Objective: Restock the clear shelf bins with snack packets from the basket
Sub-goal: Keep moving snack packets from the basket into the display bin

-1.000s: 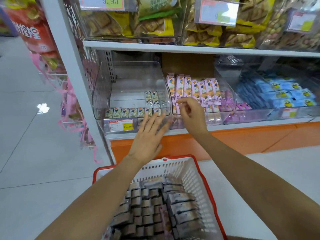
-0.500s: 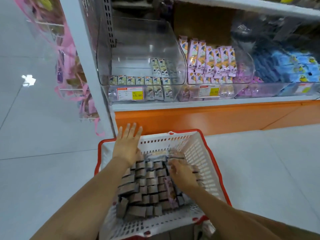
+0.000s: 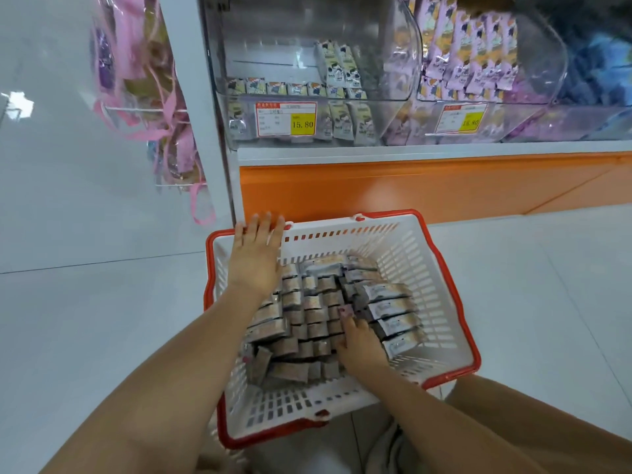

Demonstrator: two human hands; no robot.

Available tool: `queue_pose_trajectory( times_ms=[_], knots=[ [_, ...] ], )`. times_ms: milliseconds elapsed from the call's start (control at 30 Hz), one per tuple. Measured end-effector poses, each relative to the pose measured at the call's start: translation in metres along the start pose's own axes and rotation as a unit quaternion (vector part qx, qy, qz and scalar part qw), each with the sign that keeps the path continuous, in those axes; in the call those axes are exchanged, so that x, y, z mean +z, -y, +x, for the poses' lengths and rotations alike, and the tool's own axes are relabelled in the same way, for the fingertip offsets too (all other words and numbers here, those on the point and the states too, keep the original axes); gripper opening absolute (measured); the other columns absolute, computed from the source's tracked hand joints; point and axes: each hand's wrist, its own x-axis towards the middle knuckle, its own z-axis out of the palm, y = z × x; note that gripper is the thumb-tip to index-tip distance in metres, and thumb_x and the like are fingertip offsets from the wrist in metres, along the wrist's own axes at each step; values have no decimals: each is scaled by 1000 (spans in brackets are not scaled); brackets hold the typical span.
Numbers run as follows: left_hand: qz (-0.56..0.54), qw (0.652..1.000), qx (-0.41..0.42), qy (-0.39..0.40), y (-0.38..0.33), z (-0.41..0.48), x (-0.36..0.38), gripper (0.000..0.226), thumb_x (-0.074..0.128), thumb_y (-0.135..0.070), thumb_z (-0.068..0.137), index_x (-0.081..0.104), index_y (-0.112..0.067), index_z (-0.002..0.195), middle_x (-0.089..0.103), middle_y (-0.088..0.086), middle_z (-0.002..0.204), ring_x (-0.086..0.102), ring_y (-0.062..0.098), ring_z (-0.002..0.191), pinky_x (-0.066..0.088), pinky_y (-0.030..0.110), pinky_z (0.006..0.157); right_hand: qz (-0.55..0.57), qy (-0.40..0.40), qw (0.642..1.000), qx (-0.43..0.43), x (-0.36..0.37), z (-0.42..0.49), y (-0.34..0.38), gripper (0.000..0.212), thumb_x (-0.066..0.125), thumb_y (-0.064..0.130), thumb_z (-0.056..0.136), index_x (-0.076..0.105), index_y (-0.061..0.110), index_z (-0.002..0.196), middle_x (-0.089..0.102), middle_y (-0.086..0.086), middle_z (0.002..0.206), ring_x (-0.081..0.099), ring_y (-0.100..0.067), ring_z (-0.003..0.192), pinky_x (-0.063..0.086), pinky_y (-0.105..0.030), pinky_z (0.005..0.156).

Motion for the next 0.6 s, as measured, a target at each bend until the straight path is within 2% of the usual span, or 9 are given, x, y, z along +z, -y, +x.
queue_pose_trajectory(
  times_ms=[100, 167, 200, 267, 333, 433, 600],
  knots=[
    [1, 1000, 10, -6, 4, -1, 2, 85, 49, -35, 99, -14, -19, 155, -11, 9, 164, -11, 30, 150, -4, 49, 122, 54, -168, 982, -70, -16, 4, 2, 31, 48, 19, 98, 53, 13, 128, 55, -11, 122, 57, -27, 98, 52, -38, 76],
    [7, 1000, 14, -6, 4, -1, 3, 86, 49, -35, 99, -14, -19, 154, -11, 9, 164, -11, 30, 150, -4, 49, 121, 50, -252, 963, -81, -35, 11, -5, 26, 55, 13, 94, 59, 12, 120, 58, -10, 118, 56, -26, 98, 50, -35, 73],
    [5, 1000, 13, -6, 4, -1, 3, 86, 49, -35, 99, -14, -19, 155, -11, 10, 164, -11, 31, 150, -4, 50, 121, 28, -270, 960, -73, -45, 17, -11, 30, 57, 11, 91, 59, 12, 121, 58, -10, 120, 54, -27, 103, 48, -36, 77],
    [-2, 1000, 8, -5, 3, -1, 3, 86, 50, -36, 99, -13, -19, 155, -11, 10, 164, -12, 31, 150, -4, 51, 121, -18, -243, 969, -37, -57, 27, -24, 40, 58, 13, 90, 54, 15, 130, 54, -9, 130, 48, -29, 116, 45, -40, 94],
    [-3, 1000, 5, -3, 2, -1, 3, 87, 50, -36, 99, -14, -19, 155, -12, 10, 164, -13, 31, 150, -4, 51, 121, -39, -175, 984, 2, -61, 36, -36, 48, 55, 22, 93, 45, 18, 140, 48, -8, 140, 43, -30, 126, 40, -43, 103],
    [-12, 1000, 4, -1, 3, -1, 3, 87, 51, -34, 98, -14, -20, 155, -11, 10, 164, -12, 30, 150, -4, 50, 121, -74, -134, 988, 13, -61, 43, -43, 51, 54, 26, 94, 41, 20, 142, 50, -10, 136, 42, -30, 124, 41, -42, 102],
    [2, 1000, -4, -6, 1, 0, 5, 90, 53, -32, 98, -16, -20, 154, -14, 10, 163, -14, 30, 150, -8, 49, 121, -122, -134, 983, -25, -70, 56, -43, 36, 58, 30, 92, 57, 19, 127, 52, -9, 125, 42, -29, 118, 44, -39, 96]
  ],
)
